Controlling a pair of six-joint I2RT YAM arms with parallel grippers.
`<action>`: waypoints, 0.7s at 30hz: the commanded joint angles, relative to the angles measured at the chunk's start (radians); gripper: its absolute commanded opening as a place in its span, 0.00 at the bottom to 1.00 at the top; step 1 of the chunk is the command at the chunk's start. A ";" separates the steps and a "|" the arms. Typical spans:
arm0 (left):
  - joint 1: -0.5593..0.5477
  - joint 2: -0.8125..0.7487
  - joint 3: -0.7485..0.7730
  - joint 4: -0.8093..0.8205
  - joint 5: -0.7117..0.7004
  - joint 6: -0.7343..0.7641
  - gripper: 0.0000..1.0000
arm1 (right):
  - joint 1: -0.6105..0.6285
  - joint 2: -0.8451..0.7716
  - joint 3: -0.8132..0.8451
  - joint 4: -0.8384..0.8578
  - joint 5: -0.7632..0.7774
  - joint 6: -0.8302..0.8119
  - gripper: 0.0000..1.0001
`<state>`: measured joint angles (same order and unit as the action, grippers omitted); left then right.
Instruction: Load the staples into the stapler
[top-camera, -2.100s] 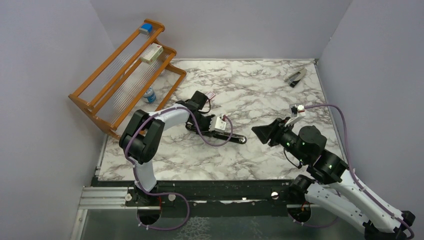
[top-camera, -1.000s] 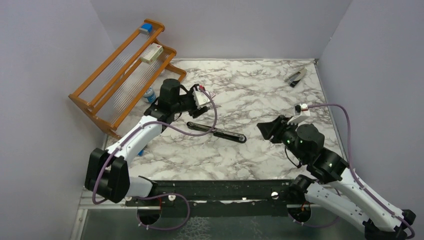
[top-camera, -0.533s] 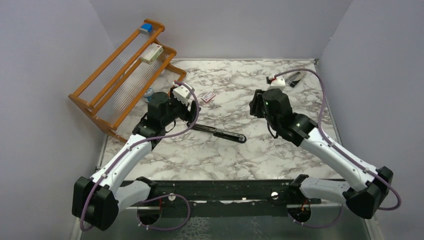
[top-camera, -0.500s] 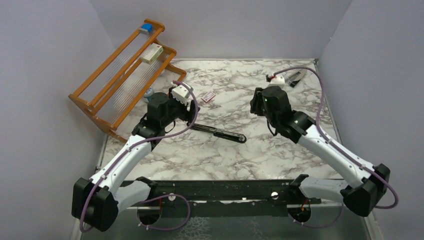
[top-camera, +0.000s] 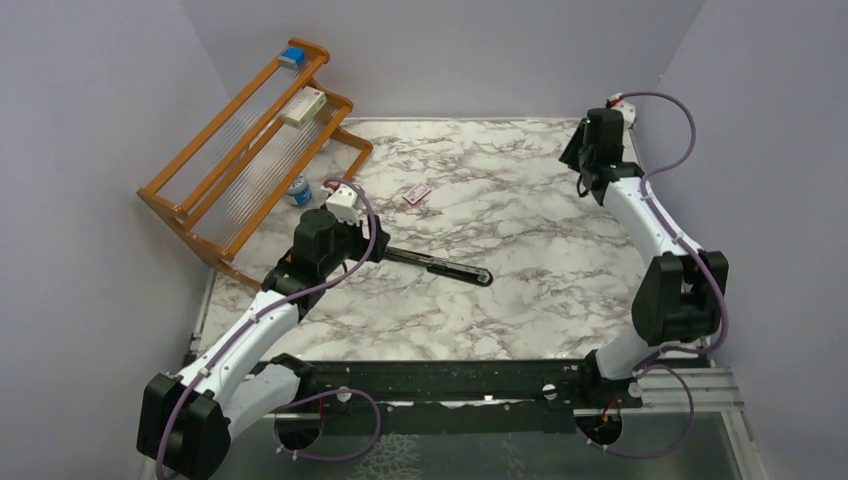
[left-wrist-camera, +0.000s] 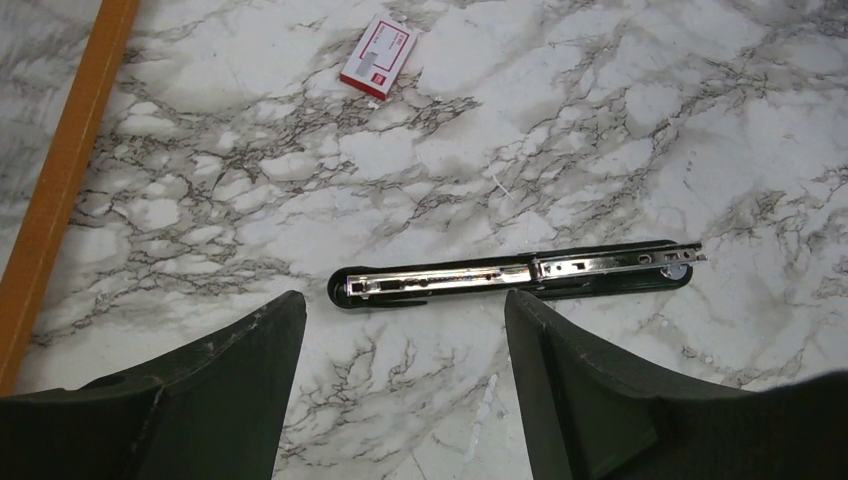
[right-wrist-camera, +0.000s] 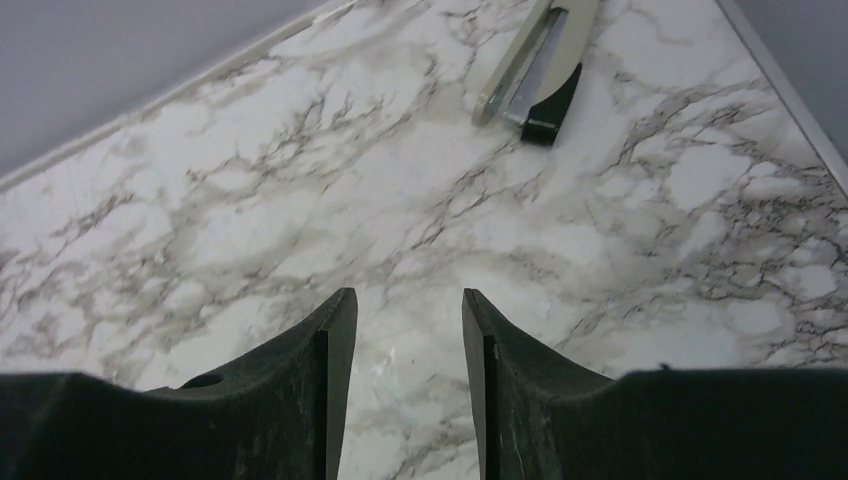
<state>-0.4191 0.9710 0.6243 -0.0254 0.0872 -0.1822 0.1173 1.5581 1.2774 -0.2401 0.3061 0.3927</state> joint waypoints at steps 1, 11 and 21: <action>0.003 -0.053 -0.037 0.034 -0.042 -0.080 0.77 | -0.088 0.136 0.109 0.078 -0.043 0.023 0.47; 0.002 -0.097 -0.049 0.012 -0.113 -0.073 0.78 | -0.190 0.511 0.382 0.062 -0.097 0.055 0.49; 0.002 -0.073 -0.052 0.022 -0.107 -0.066 0.77 | -0.227 0.686 0.585 -0.015 -0.022 0.032 0.49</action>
<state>-0.4191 0.8913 0.5755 -0.0238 0.0017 -0.2466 -0.0921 2.2150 1.7950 -0.2237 0.2401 0.4389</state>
